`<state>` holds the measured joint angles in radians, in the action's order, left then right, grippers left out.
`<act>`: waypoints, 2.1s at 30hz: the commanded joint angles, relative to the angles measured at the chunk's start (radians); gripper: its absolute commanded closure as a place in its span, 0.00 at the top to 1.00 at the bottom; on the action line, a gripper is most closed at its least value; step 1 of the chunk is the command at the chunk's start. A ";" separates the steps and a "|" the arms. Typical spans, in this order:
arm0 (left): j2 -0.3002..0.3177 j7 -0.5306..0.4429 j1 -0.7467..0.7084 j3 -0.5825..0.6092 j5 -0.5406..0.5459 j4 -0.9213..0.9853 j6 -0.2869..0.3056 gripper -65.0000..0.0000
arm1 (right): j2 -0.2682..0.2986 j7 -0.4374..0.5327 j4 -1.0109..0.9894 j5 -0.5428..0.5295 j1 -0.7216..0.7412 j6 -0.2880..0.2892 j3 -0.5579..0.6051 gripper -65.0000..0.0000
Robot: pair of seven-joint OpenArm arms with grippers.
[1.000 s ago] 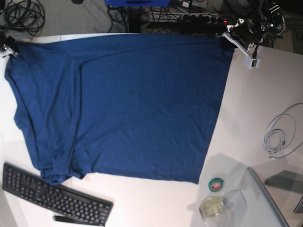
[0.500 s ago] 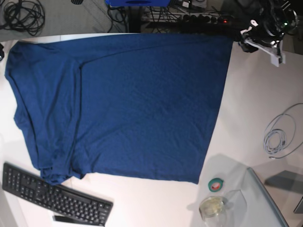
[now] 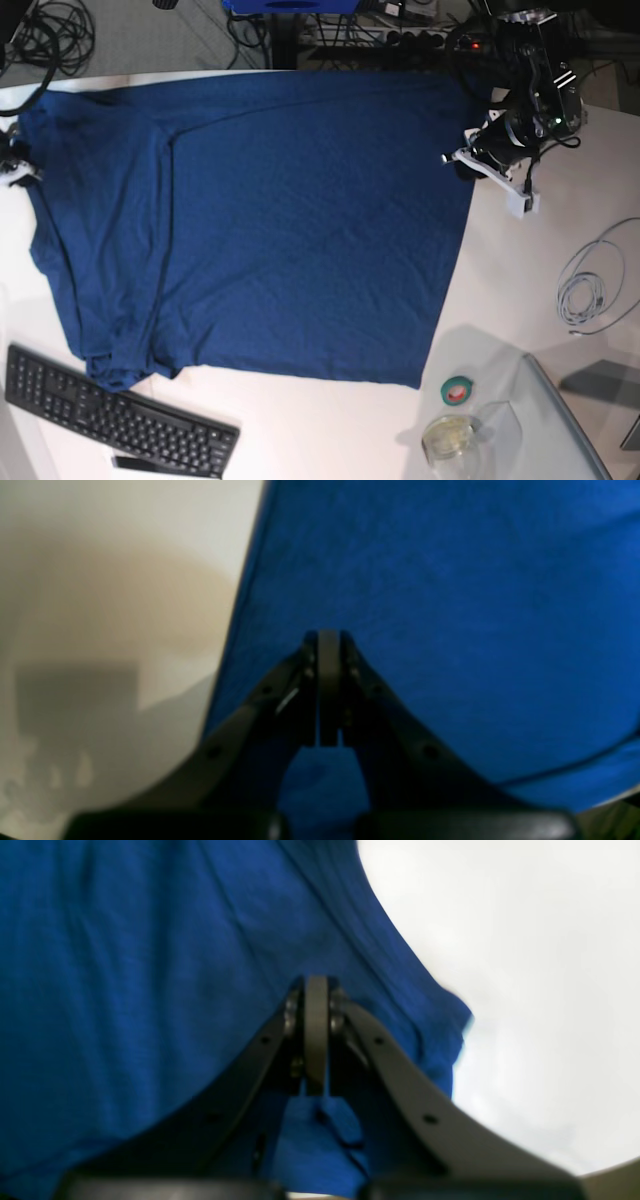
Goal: Layout the t-shirt on the table in an organized manner, then fold the t-shirt properly
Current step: 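Release the shirt edge with the left gripper and lower it onto the shirt, then release the shirt with the right gripper and grasp the shirt fabric near the keyboard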
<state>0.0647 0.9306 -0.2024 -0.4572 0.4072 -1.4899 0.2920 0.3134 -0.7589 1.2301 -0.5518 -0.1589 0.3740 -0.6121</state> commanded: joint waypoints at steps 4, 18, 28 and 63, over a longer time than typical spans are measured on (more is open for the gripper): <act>0.005 -0.014 0.022 0.027 0.011 0.064 0.009 0.00 | 0.053 0.039 -0.079 -0.015 0.034 0.000 -0.001 0.01; 0.053 -0.134 0.013 0.074 0.011 0.209 0.008 0.00 | 0.122 0.132 -0.292 -0.015 0.042 -0.002 -0.039 0.01; 0.053 -0.126 -0.006 0.073 0.015 0.133 0.008 0.00 | 0.111 0.124 -0.195 -0.015 0.045 0.009 -0.113 0.01; 0.086 0.021 -0.087 -0.328 0.017 -0.065 0.014 0.00 | 0.114 0.292 -0.582 -0.015 0.603 0.000 0.622 0.46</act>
<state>0.1360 0.9615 -0.2882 -0.7799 0.4168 -1.5402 0.3058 0.4080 -0.4858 0.6361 -0.5575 0.4168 0.3672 0.0116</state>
